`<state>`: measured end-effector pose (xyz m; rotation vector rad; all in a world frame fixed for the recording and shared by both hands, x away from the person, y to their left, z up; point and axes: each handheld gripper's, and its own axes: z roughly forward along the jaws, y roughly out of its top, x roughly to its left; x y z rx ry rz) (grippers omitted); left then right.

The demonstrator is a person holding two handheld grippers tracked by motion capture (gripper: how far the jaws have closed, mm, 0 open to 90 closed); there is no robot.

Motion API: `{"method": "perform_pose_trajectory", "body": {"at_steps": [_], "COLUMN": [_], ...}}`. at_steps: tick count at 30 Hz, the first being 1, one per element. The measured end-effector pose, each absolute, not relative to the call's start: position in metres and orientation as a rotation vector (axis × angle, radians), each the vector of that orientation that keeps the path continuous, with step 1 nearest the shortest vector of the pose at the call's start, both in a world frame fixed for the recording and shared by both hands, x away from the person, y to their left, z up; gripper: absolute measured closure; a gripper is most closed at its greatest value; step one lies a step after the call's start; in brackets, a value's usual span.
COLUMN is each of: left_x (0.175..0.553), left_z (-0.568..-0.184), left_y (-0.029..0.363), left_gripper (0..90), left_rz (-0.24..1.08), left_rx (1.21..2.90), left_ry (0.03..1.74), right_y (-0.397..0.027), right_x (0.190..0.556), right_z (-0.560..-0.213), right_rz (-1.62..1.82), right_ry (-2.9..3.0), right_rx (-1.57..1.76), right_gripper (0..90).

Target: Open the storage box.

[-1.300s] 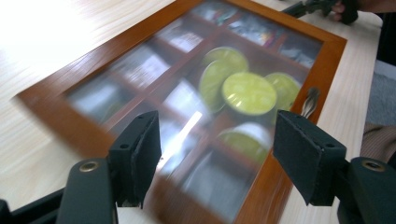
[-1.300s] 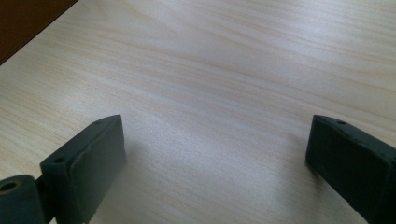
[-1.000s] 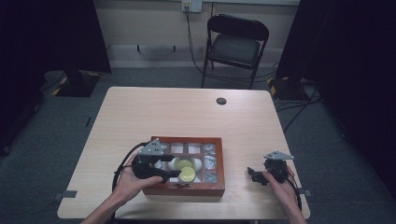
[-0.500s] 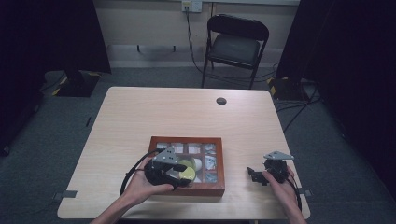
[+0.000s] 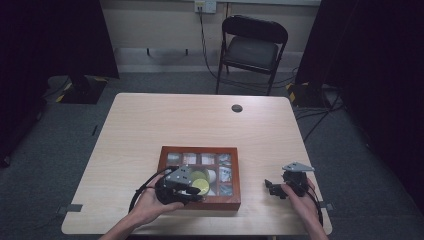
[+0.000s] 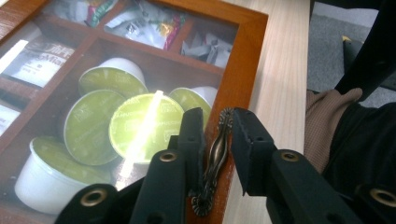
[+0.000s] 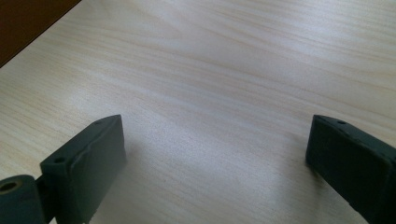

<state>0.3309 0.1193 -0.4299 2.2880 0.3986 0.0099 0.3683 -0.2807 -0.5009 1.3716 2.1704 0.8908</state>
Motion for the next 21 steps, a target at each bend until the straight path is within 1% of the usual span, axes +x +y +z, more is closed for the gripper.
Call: {"method": "perform_pose_trajectory", "body": {"at_steps": [2,4,8,14,21], "left_x": [0.3295,0.3290,0.3285,0.3271,0.3281], "left_z": [-0.4313,-0.4313,-0.4324,-0.4337,-0.4348], "left_y": [0.1191,0.1192,0.1196,0.1203,0.1214], "left_gripper": [75.1,75.3,78.9,79.9,79.9], "left_rz": [0.036,0.022,0.045,0.071,0.058], "left_rx": [2.299,2.294,2.307,2.307,2.294], "left_ry": [0.393,0.393,0.359,0.303,0.304], "right_y": [-0.2806,-0.2804,-0.2804,-0.2800,-0.2800], "right_x": [0.3682,0.3682,0.3681,0.3678,0.3678], "right_z": [-0.5009,-0.5009,-0.5010,-0.5010,-0.5010], "right_rz": [0.891,0.892,0.892,0.894,0.893], "right_ry": [2.171,2.171,2.170,2.173,2.172], "right_rx": [1.372,1.372,1.370,1.369,1.370], "right_gripper": [4.0,4.0,4.1,4.0,4.0]}}
